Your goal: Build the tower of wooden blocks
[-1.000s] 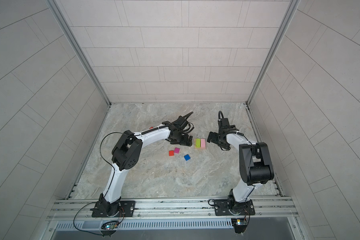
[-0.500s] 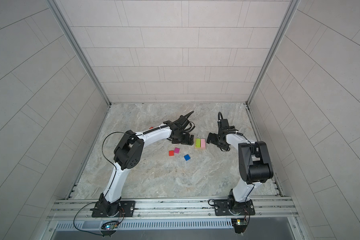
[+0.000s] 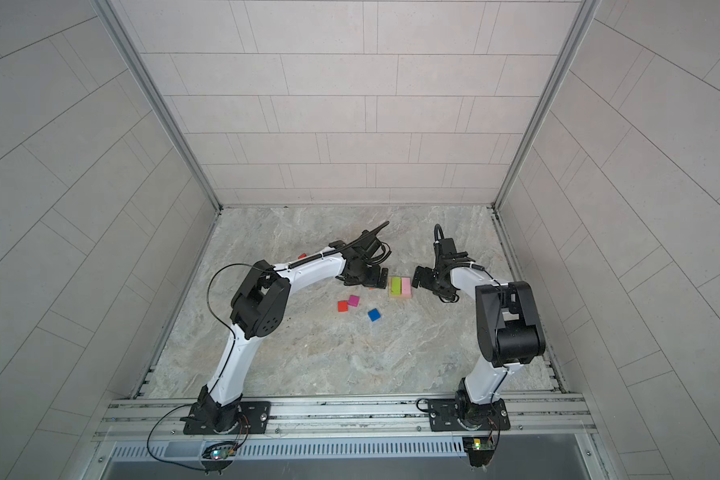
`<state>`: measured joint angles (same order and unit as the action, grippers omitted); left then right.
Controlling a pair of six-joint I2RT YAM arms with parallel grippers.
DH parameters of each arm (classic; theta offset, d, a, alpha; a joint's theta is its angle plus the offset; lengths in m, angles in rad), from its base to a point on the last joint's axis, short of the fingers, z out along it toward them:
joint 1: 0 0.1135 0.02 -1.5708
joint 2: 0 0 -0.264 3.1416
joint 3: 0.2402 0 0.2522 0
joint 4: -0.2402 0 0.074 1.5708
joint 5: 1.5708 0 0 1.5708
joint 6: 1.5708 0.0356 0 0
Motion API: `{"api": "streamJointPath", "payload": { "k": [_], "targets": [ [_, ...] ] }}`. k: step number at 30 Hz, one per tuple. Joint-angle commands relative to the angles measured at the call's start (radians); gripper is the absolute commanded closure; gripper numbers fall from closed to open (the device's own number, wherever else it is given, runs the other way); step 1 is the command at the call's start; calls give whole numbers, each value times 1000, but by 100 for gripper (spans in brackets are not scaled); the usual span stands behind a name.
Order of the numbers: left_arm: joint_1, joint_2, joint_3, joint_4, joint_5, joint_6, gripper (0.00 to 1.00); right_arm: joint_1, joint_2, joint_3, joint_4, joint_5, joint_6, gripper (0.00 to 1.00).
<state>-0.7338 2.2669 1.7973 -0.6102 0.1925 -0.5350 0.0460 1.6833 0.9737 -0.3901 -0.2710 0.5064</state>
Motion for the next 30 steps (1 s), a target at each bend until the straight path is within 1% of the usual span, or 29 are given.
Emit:
{"api": "streamJointPath", "payload": {
  "k": [1,14,30],
  "targets": [
    [-9,32,26,-50,-35,-13,0,7,12,2,-2,-4,-7,2],
    [-19,58,59,-80,-45,-17,0,14,14,2,0,-8,-9,2],
    [-22,68,66,-86,-39,-14,0,23,22,5,1,-14,-11,2]
  ]
}}
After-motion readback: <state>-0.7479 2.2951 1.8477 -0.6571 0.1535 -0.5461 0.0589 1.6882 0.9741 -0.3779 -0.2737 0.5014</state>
